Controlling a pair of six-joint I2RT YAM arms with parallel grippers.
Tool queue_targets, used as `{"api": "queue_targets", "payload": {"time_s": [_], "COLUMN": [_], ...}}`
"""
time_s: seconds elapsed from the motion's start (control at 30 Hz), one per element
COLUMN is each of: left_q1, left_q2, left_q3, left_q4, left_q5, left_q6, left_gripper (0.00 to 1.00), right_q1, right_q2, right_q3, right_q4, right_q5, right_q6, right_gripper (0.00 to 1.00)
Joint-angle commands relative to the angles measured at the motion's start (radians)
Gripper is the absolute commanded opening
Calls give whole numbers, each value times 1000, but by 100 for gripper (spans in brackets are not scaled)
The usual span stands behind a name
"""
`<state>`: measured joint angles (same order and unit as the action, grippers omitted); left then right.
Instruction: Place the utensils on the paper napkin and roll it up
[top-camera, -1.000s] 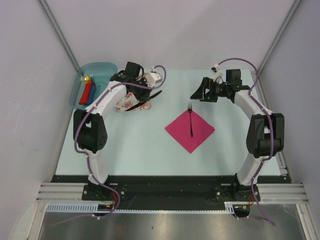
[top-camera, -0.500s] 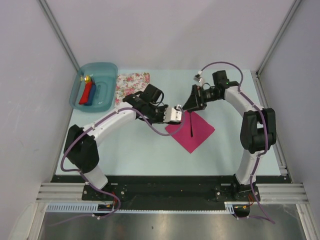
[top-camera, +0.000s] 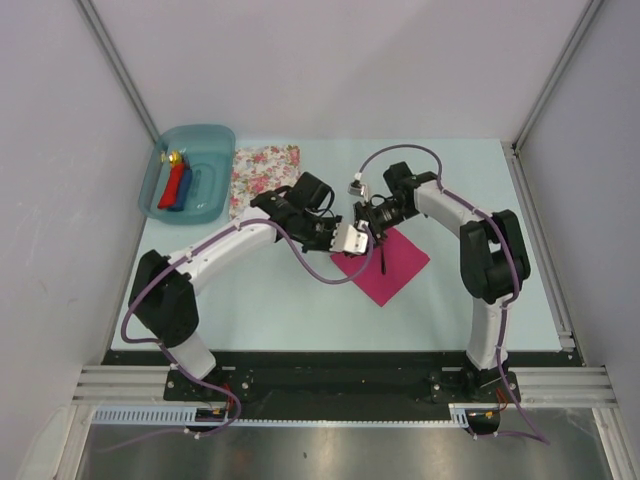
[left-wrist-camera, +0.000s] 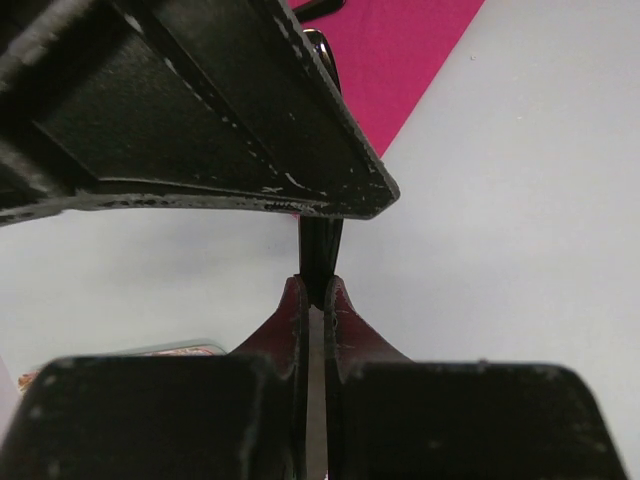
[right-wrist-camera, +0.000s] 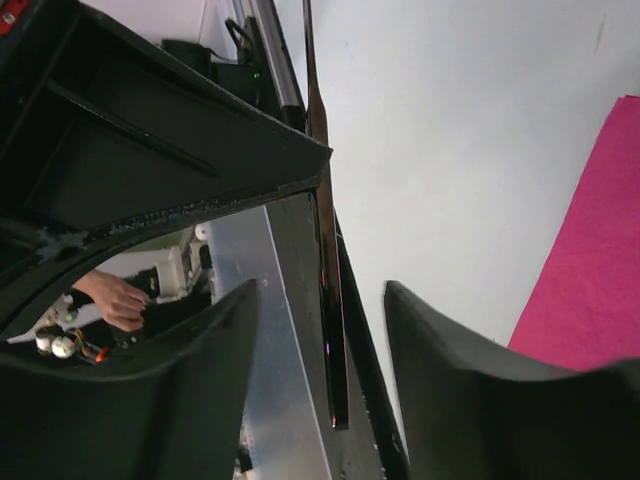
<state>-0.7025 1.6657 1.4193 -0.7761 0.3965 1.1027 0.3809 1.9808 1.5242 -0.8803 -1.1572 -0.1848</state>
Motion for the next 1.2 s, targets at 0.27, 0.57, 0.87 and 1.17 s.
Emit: {"api": "queue_targets", "payload": {"time_s": [0.27, 0.57, 0.87, 1.17], "left_q1": [17, 372, 499, 454], "left_q2": [-104, -199, -245, -192], "left_q3": [38, 95, -100, -95], "left_q4": [86, 472, 1154, 1345], "left_q5": [36, 327, 360, 309], "left_q6": [-175, -1130, -1854, -2089], "left_gripper": [23, 72, 82, 84], "right_q1": [10, -186, -119, -28], "right_q2": [-51, -302, -437, -488], "right_q3": [33, -128, -275, -225], "right_q4": [36, 809, 1396, 1331], "right_q5": [-1, 71, 218, 301], "right_q6": [22, 680, 1173, 1122], "right_gripper": [0, 0, 0, 0]}}
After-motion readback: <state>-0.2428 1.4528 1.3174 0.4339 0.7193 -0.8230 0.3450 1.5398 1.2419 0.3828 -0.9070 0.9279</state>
